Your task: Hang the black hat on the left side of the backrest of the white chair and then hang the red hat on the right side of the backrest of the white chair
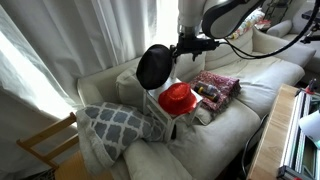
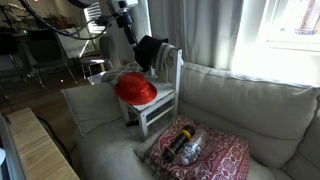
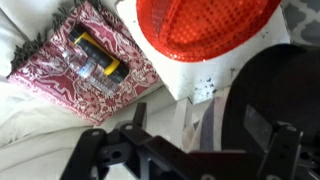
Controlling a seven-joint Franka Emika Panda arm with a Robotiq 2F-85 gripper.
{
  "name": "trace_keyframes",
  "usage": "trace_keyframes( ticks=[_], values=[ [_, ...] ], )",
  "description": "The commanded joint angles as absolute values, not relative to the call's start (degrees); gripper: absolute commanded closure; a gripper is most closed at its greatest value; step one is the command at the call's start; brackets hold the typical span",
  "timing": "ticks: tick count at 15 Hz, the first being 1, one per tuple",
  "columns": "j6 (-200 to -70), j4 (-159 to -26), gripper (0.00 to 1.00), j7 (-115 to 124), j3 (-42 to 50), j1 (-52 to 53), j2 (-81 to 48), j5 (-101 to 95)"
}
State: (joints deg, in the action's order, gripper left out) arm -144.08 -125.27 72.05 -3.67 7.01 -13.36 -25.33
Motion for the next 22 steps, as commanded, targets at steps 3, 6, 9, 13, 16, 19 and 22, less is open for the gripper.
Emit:
trace_keyframes(
  ticks=[3, 6, 9, 13, 16, 19, 22],
  values=[
    [-143.47, -125.83, 0.0, 53.15, -7.07, 1.63, -18.64, -1.48],
    [-141.82, -126.0, 0.0, 43.87, -6.93, 1.03, -20.3, 10.4],
    [-141.06, -126.57, 0.0, 39.3, -6.15, 1.36, -21.73, 17.04],
    [-144.09, -127.35, 0.0, 33.05, -7.06, 0.83, -23.35, 26.84],
    [-147.23, -127.73, 0.0, 28.52, -7.78, 0.44, -24.53, 34.46],
    [-151.11, -128.12, 0.0, 27.7, -6.43, 2.01, -25.19, 37.92],
    [-149.25, -127.15, 0.0, 28.41, -5.61, 2.63, -25.13, 36.73]
  ],
)
